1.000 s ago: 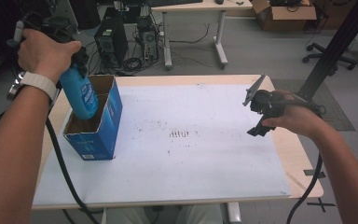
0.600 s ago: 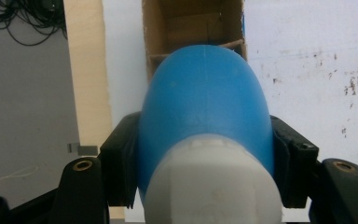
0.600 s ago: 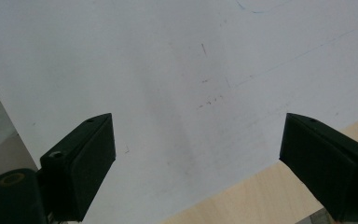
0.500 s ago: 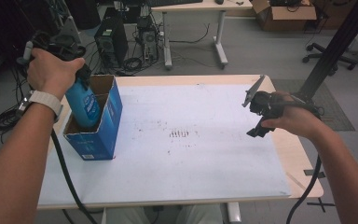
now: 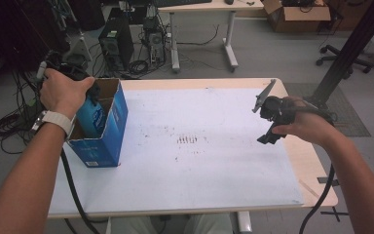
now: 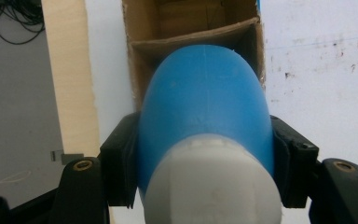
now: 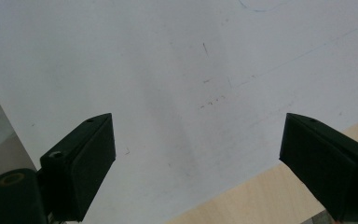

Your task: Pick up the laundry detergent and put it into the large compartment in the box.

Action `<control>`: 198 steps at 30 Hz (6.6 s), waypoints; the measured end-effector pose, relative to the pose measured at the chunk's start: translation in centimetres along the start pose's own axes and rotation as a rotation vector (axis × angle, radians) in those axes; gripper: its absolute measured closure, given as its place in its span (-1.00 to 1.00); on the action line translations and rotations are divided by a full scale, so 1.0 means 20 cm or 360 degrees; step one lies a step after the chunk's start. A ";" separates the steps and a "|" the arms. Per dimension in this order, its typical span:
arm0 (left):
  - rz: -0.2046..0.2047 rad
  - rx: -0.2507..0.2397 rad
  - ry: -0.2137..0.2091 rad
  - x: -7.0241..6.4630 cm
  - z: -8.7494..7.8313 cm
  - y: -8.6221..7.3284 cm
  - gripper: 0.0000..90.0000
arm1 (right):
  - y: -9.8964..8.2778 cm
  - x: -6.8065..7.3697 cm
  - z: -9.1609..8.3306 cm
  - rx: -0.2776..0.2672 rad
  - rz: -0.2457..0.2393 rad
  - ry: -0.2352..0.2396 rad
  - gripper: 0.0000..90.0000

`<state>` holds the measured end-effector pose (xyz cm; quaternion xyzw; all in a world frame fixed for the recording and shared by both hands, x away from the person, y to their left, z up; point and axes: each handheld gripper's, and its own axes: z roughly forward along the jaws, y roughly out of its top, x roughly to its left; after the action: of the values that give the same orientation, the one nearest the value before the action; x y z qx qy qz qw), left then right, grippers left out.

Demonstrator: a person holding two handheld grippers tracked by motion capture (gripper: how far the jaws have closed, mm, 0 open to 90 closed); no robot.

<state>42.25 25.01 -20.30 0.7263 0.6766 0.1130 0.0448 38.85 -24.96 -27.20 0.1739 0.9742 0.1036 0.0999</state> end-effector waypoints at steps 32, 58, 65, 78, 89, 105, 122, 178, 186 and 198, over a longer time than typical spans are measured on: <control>0.0040 0.0025 0.0006 -0.02 0.30 -0.05 -0.16 | -0.01 -0.01 0.04 0.0006 0.0011 0.0021 -0.77; 0.0024 0.0040 -0.0027 0.01 0.37 -0.06 -0.17 | 0.00 -0.01 0.06 0.0020 0.0005 0.0038 -0.77; 0.0004 0.0027 -0.0062 0.03 0.37 -0.06 -0.21 | 0.00 0.00 0.07 0.0025 -0.0002 0.0042 -0.77; 0.0004 -0.0004 -0.0067 0.03 0.34 -0.06 -0.36 | -0.01 0.00 0.06 0.0032 0.0006 0.0041 -0.77; 0.0013 -0.0022 -0.0091 0.03 0.29 -0.06 -0.42 | 0.01 0.02 0.07 0.0041 -0.0009 0.0045 -0.77; 0.0044 -0.0045 -0.0108 0.02 0.15 -0.06 -0.51 | 0.00 0.03 0.05 0.0034 -0.0015 0.0035 -0.76; 0.0134 -0.0059 -0.0105 -0.05 -0.07 -0.07 -0.61 | 0.00 0.05 0.02 0.0021 -0.0018 0.0018 -0.76; 0.0697 -0.0098 -0.0249 -0.55 -0.47 -0.34 -0.84 | 0.01 0.09 -0.03 -0.0007 -0.0001 -0.0016 -0.76; 0.0760 -0.0111 -0.0262 -0.60 -0.43 -0.36 -0.83 | 0.02 0.09 -0.01 -0.0011 -0.0004 -0.0010 -0.76; 0.0841 -0.0128 -0.0300 -0.66 -0.39 -0.36 -0.82 | 0.03 0.08 0.01 -0.0019 -0.0007 -0.0008 -0.76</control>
<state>32.68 11.89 -15.75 0.8824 0.4516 0.0794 0.1054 37.70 -23.77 -27.40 0.1714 0.9737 0.1087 0.1035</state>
